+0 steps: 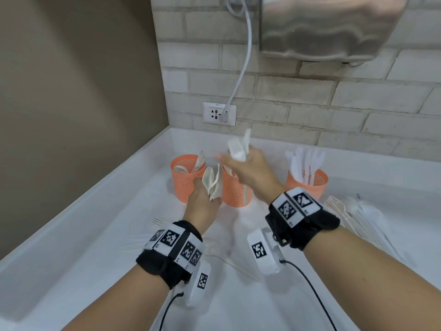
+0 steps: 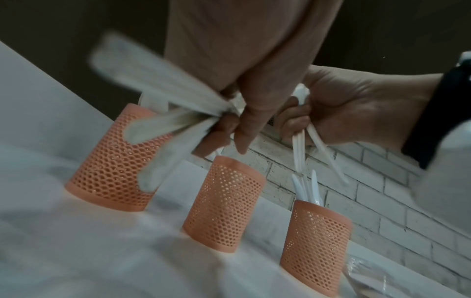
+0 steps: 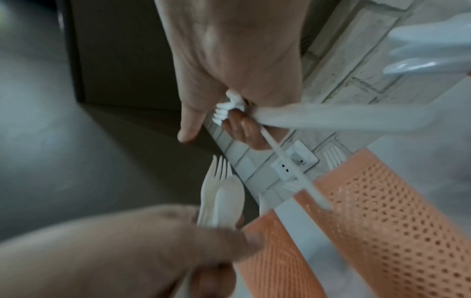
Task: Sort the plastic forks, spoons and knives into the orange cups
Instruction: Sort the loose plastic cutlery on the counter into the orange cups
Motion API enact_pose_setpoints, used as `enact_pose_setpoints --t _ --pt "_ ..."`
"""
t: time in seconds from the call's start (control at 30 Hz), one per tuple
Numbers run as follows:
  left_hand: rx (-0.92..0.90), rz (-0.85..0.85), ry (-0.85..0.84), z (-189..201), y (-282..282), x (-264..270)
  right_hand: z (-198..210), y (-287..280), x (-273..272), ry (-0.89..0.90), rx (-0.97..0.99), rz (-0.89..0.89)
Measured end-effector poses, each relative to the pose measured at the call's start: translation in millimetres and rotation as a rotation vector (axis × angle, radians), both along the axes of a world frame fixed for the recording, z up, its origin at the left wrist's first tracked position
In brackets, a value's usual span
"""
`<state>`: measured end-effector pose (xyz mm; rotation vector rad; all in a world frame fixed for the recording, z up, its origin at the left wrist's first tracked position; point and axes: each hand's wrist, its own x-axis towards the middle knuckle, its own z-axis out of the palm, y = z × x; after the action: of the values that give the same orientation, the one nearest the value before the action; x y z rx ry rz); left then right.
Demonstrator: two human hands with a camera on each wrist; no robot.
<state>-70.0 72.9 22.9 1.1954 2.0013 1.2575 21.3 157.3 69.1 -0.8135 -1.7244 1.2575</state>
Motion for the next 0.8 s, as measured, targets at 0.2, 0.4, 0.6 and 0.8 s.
enact_pose_setpoints --t 0.2,0.4,0.6,0.8 --pt "0.053 0.006 -0.058 -6.7 1.0 -1.1 -20.8 -10.5 -10.0 -0.092 -0.035 0.006" --pt "0.075 -0.023 -0.071 -9.1 -1.8 -1.5 -9.3 9.7 -15.3 0.259 -0.279 -0.008" --pt "0.050 0.024 -0.144 -15.2 2.6 -14.7 23.0 35.0 -10.9 0.548 -0.195 -0.114" --pt "0.152 -0.003 -0.226 -15.6 2.1 -31.1 25.7 67.9 -14.5 0.420 0.108 -0.281"
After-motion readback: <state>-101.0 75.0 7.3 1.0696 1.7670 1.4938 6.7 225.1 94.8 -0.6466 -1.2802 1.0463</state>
